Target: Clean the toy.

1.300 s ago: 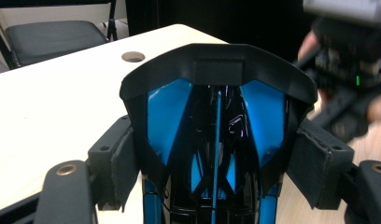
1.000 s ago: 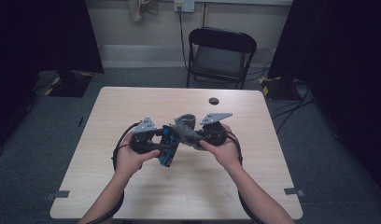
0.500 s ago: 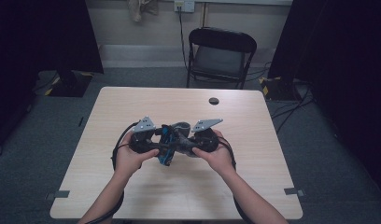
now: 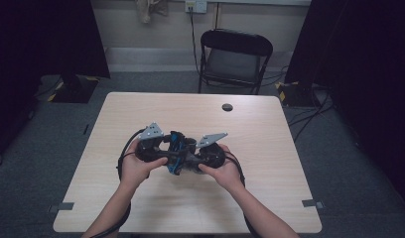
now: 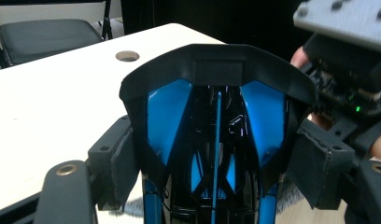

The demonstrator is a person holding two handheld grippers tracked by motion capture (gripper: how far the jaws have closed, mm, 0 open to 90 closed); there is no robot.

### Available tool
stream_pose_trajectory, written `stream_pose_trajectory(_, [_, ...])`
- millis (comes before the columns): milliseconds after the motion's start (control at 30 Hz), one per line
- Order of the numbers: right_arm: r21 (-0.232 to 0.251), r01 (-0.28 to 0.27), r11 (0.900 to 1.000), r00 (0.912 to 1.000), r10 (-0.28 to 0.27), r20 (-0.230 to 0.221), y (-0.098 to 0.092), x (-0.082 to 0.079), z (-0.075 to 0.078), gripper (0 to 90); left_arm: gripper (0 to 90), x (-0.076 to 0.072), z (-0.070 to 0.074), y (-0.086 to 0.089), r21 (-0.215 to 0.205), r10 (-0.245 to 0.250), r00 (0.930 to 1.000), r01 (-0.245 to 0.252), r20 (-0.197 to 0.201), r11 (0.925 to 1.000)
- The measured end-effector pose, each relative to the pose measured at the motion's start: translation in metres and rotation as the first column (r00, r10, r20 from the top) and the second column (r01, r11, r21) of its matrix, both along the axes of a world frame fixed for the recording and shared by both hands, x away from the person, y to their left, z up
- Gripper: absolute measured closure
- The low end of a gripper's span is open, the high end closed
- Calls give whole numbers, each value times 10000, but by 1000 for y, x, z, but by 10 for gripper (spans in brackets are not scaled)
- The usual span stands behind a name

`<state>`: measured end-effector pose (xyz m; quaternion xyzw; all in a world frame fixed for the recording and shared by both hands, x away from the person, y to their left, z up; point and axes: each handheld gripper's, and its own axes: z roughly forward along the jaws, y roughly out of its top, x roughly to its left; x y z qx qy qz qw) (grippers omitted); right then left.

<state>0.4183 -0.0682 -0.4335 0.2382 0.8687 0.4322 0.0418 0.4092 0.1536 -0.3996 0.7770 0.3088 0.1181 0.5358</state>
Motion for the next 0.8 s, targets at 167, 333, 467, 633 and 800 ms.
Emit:
stream_pose_trajectory(167, [-71, -96, 9999, 9998, 94, -162, 4, -3, -8, 730, 254, 0, 2, 1, -86, 35, 10000, -35, 16, 10000])
stream_pose_trajectory(333, [-146, -193, 9997, 9993, 188, -338, 7, -7, -16, 730, 254, 0, 3, 2, -102, 60, 10000, -59, 42, 9999])
stream_pose_trajectory(467, [-210, -268, 9994, 9990, 260, -367, 8, -8, -20, 730, 254, 0, 4, 2, -116, 63, 9999, -62, 87, 9999])
stream_pose_trajectory(633, [-194, -308, 9993, 9984, 298, -474, 8, -11, -23, 730, 254, -1, 5, 2, -160, 100, 9999, -98, 109, 9998])
stream_pose_trajectory(800, [-234, -394, 9989, 9980, 382, -494, 9, -14, -26, 730, 254, -1, 6, 3, -123, 117, 9998, -115, 145, 9999])
